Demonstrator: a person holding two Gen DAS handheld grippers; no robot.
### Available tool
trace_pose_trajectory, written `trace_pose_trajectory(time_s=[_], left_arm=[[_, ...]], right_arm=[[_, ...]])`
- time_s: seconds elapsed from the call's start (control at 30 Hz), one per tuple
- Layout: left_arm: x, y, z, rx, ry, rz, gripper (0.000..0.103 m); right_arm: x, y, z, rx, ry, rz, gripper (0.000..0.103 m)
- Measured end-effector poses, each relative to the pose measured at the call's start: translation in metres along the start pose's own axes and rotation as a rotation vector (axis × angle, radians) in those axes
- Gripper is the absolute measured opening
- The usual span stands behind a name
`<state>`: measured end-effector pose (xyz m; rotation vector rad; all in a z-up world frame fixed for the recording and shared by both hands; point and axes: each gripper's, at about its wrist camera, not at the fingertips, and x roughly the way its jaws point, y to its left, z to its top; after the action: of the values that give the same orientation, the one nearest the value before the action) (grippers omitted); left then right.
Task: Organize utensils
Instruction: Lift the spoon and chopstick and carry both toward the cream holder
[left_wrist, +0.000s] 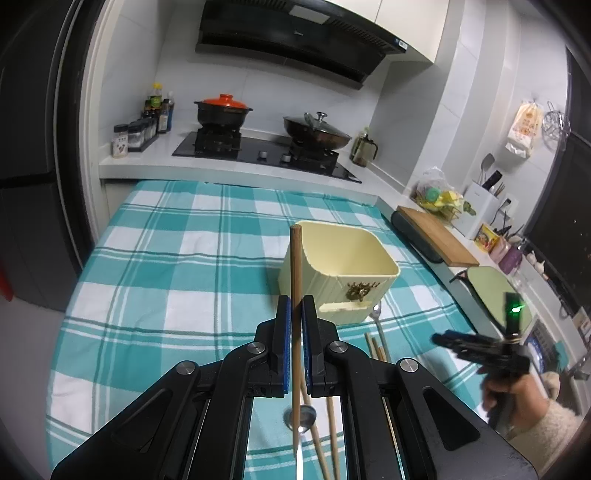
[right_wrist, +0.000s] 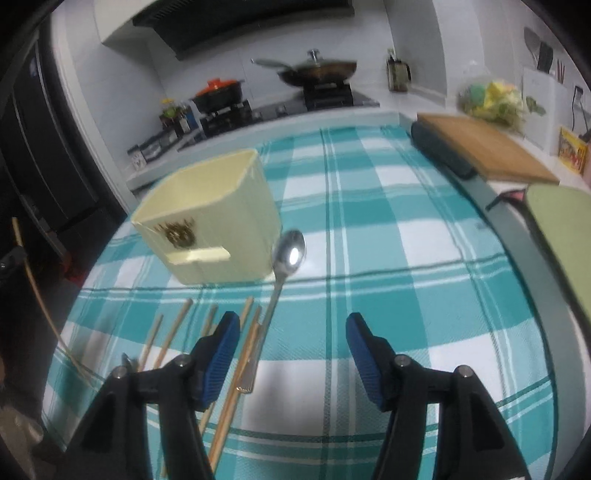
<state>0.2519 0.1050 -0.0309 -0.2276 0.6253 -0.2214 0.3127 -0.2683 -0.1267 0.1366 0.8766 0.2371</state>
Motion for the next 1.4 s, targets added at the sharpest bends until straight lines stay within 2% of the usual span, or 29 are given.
trace_pose_trajectory(time_s=[0.07, 0.23, 0.3, 0.4, 0.43, 0.47, 0.5, 0.53, 0.57, 0.6, 0.67, 0.87, 0.93, 0.97, 1.0, 1.03, 1.2, 1.23, 1.27, 1.3, 1.4], left_arm=[[0.001, 0.000, 0.000, 0.002, 0.002, 0.002, 0.004], [0.005, 0.003, -0.003, 0.005, 0.022, 0.021, 0.004], [0.007, 0.006, -0.004, 0.002, 0.030, 0.028, 0.004], [0.010, 0.010, -0.007, -0.001, 0.038, 0.039, 0.004], [0.011, 0.012, -0.008, 0.001, 0.040, 0.045, 0.004], [0.012, 0.013, -0.009, 0.001, 0.042, 0.048, 0.004], [0.013, 0.014, -0.009, -0.003, 0.046, 0.047, 0.004], [0.015, 0.016, -0.009, -0.008, 0.050, 0.044, 0.004], [0.016, 0.017, -0.010, -0.011, 0.053, 0.042, 0.004], [0.018, 0.017, -0.011, -0.013, 0.056, 0.040, 0.004], [0.020, 0.017, -0.011, -0.013, 0.058, 0.034, 0.004], [0.025, 0.014, -0.011, -0.013, 0.052, 0.013, 0.004], [0.027, 0.014, -0.010, -0.017, 0.050, 0.008, 0.004], [0.028, 0.014, -0.010, -0.021, 0.051, 0.005, 0.004], [0.028, 0.014, -0.010, -0.025, 0.052, 0.002, 0.004], [0.028, 0.013, -0.010, -0.027, 0.052, 0.001, 0.004], [0.031, 0.013, -0.011, -0.021, 0.064, 0.015, 0.004], [0.031, 0.014, -0.011, -0.022, 0.067, 0.018, 0.004], [0.032, 0.014, -0.011, -0.024, 0.071, 0.021, 0.004], [0.032, 0.015, -0.011, -0.026, 0.072, 0.021, 0.004], [0.028, 0.013, -0.011, -0.017, 0.066, 0.019, 0.004]], right_arm=[[0.026, 0.000, -0.001, 0.014, 0.040, 0.000, 0.061], [0.089, 0.017, 0.016, -0.027, 0.053, 0.006, 0.061], [0.114, 0.024, 0.025, -0.093, 0.057, -0.031, 0.061], [0.145, 0.032, 0.026, -0.194, 0.116, -0.045, 0.063], [0.145, 0.039, 0.024, -0.253, 0.084, -0.061, 0.060], [0.146, 0.045, 0.020, -0.306, 0.090, -0.086, 0.054], [0.143, 0.049, 0.016, -0.337, 0.073, -0.107, 0.033], [0.140, 0.049, 0.013, -0.335, 0.079, -0.109, 0.026], [0.136, 0.048, 0.010, -0.331, 0.088, -0.117, 0.014], [0.131, 0.046, 0.006, -0.331, 0.090, -0.138, 0.011], [0.121, 0.038, -0.003, -0.316, 0.100, -0.125, 0.007], [0.087, 0.015, -0.030, -0.284, 0.161, -0.109, 0.008], [0.085, 0.016, -0.029, -0.293, 0.180, -0.117, 0.026], [0.084, 0.017, -0.028, -0.294, 0.178, -0.115, 0.056], [0.082, 0.019, -0.025, -0.291, 0.155, -0.101, 0.068], [0.082, 0.021, -0.022, -0.292, 0.128, -0.091, 0.068], [0.117, 0.019, -0.003, -0.250, 0.125, -0.129, 0.068], [0.123, 0.018, 0.000, -0.241, 0.115, -0.112, 0.069], [0.124, 0.019, 0.002, -0.245, 0.092, -0.103, 0.059], [0.125, 0.022, 0.003, -0.262, 0.084, -0.105, 0.041], [0.118, 0.021, 0.006, -0.230, 0.096, -0.072, 0.041]])
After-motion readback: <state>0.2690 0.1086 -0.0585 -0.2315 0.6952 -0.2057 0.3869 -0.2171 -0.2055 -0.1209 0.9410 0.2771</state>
